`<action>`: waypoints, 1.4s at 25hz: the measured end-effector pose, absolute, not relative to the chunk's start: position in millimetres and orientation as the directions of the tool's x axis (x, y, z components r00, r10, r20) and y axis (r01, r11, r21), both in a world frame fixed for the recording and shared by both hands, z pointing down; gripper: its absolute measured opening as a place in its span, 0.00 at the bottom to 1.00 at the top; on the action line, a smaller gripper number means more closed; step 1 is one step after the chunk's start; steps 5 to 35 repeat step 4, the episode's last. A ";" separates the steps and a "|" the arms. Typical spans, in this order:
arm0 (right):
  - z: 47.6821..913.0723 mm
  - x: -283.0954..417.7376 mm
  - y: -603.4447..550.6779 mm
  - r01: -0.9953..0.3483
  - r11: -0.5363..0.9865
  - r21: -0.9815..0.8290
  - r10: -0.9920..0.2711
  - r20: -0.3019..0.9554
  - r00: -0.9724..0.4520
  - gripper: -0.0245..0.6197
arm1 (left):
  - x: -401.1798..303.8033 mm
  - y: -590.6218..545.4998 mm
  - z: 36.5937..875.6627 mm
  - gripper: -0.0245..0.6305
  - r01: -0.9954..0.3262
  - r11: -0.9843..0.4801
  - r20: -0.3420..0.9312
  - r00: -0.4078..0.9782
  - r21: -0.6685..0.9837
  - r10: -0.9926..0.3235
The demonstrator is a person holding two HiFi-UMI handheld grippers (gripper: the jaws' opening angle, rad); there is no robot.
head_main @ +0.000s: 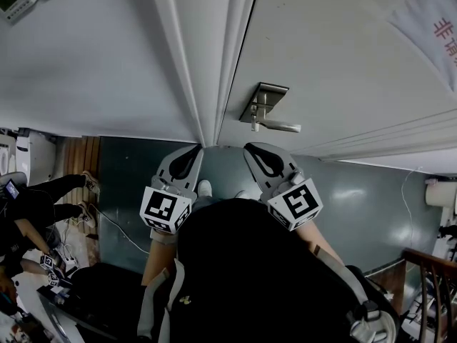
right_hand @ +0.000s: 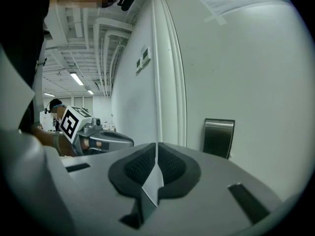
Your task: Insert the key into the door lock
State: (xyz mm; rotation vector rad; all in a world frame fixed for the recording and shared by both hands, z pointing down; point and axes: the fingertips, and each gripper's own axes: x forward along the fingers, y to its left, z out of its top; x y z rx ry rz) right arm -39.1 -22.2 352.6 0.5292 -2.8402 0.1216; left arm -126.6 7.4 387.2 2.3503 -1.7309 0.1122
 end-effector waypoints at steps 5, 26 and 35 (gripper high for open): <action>353.7 -38.9 -22.2 -0.363 0.931 -0.035 -0.342 0.261 -0.903 0.06 | -128.4 8.9 387.3 0.05 -0.938 -0.284 0.169 0.319 0.200 -0.933; 353.7 -38.9 -22.2 -0.363 0.931 -0.035 -0.342 0.261 -0.903 0.06 | -128.4 8.9 387.3 0.05 -0.938 -0.284 0.169 0.319 0.200 -0.933; 353.7 -38.9 -22.2 -0.363 0.931 -0.035 -0.342 0.261 -0.903 0.06 | -128.4 8.9 387.3 0.05 -0.938 -0.284 0.169 0.319 0.200 -0.933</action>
